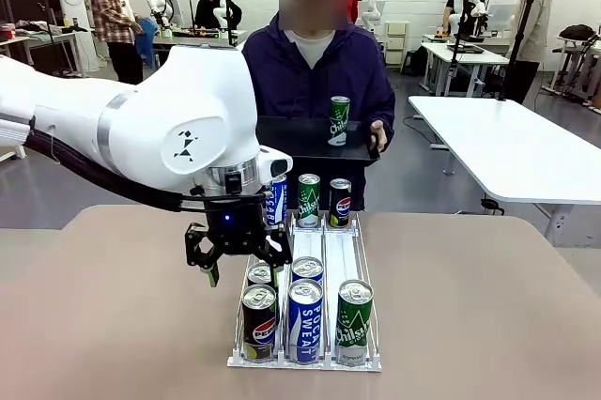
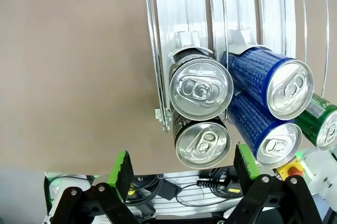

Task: Retrieve and hand over the desired beverage to the person.
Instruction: Pick up another can of the same type that the person held from the Automatic Can Dispenser.

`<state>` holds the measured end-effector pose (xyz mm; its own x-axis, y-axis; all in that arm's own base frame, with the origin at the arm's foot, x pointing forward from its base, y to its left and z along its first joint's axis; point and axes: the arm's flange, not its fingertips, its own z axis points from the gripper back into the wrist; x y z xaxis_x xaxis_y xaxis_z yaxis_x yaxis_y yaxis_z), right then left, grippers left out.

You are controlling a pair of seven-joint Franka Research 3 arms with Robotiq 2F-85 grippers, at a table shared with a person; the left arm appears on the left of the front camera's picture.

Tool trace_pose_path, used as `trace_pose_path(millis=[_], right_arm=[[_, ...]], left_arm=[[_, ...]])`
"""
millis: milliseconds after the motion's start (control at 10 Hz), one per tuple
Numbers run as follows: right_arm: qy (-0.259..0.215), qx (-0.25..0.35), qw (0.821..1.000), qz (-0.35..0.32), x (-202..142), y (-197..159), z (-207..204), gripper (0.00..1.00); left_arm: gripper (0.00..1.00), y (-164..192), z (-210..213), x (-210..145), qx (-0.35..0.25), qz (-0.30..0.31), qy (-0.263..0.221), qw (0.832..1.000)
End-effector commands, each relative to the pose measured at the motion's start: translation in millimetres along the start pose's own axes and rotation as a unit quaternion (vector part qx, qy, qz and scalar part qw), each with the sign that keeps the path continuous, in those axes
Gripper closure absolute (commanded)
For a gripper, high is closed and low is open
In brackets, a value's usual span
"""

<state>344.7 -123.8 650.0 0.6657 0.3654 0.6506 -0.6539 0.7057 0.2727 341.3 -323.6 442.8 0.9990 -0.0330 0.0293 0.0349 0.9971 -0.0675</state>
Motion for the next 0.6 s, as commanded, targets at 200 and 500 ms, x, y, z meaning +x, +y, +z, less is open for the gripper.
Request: trace_pose_path(millis=[200,500], right_arm=[[-0.006,0.008,1.0,0.003,0.2,-1.4,-0.7,0.0],[-0.006,0.008,1.0,0.003,0.2,-1.4,-0.7,0.0]], left_arm=[[0.0,-10.7,-9.8,-2.1,0.014,-0.049,0.003,0.999],[0.0,-10.0,-13.4,-1.8,0.011,-0.07,0.006,0.997]])
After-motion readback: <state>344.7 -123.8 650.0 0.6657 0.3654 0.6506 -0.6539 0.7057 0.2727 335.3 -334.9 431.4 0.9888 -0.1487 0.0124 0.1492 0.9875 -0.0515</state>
